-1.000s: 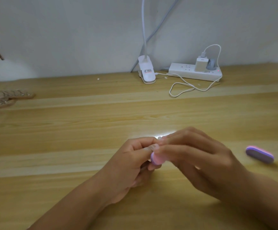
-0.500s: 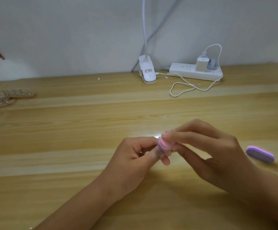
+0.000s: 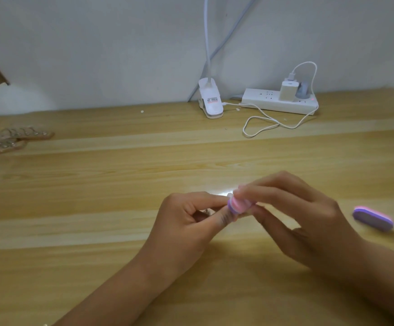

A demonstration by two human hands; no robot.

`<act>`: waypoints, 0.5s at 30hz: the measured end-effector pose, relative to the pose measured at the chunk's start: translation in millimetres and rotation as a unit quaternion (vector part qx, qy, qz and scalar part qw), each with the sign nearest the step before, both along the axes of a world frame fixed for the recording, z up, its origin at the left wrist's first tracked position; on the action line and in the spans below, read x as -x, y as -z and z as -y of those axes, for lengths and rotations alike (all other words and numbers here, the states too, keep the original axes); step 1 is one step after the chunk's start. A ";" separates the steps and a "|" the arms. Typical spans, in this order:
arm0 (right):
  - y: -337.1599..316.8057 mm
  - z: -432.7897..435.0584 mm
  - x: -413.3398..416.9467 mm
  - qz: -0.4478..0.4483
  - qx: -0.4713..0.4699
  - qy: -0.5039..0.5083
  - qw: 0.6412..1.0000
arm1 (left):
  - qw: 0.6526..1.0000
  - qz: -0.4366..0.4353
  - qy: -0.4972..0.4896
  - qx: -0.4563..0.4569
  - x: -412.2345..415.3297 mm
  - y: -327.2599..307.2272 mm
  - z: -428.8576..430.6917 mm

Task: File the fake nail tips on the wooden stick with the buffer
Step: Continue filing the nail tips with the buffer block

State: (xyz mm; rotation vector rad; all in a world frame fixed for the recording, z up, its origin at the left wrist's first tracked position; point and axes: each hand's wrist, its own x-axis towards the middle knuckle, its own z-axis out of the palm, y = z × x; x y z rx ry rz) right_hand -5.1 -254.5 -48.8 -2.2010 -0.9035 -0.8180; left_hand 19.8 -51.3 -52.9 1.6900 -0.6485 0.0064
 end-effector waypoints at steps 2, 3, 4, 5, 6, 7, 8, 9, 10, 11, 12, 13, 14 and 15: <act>-0.5 2.3 -1.5 -0.010 -0.004 0.022 1.000 | 1.000 -0.002 -0.007 -0.003 -0.1 2.1 -0.1; -0.3 1.0 0.1 -0.011 -0.004 0.017 1.000 | 1.000 -0.001 -0.007 0.000 0.1 2.5 0.1; 0.0 -1.6 2.4 -0.006 0.000 0.002 1.000 | 1.000 0.002 -0.005 0.004 0.2 2.3 0.4; 0.5 -4.3 4.1 0.004 0.011 -0.015 1.000 | 1.000 0.006 -0.005 0.004 -0.2 2.7 0.3; 0.4 -4.7 4.2 0.013 0.022 -0.024 0.999 | 1.000 0.011 -0.006 0.000 -0.8 3.5 0.3; 0.0 -2.4 2.0 0.016 0.030 -0.020 0.999 | 1.000 0.016 -0.009 -0.007 -1.2 4.3 0.3; -0.7 1.5 -1.1 0.014 0.031 -0.005 0.999 | 1.000 0.017 -0.013 -0.014 -1.5 4.8 0.4; -1.5 5.1 -3.7 0.010 0.029 0.010 0.999 | 1.000 0.014 -0.016 -0.019 -1.6 5.4 0.3; -1.7 6.7 -4.3 0.007 0.028 0.017 0.999 | 1.000 0.011 -0.017 -0.022 -1.4 5.7 0.5; -0.7 5.4 -2.8 0.007 0.030 0.012 0.999 | 1.000 0.012 -0.015 -0.022 -0.8 5.9 0.2; 0.9 2.0 -0.1 0.010 0.035 -0.003 0.999 | 1.000 0.014 -0.012 -0.020 -0.4 5.8 -0.1; 2.6 -1.6 3.0 0.016 0.041 -0.020 0.999 | 1.000 0.013 -0.011 -0.014 -0.2 5.7 -0.2; 3.1 -3.7 4.0 0.023 0.048 -0.032 0.998 | 1.000 0.010 -0.011 -0.010 -0.4 5.9 -0.5; 2.7 -2.9 2.6 0.027 0.052 -0.031 0.998 | 1.000 0.010 -0.014 -0.009 -0.9 6.0 -0.6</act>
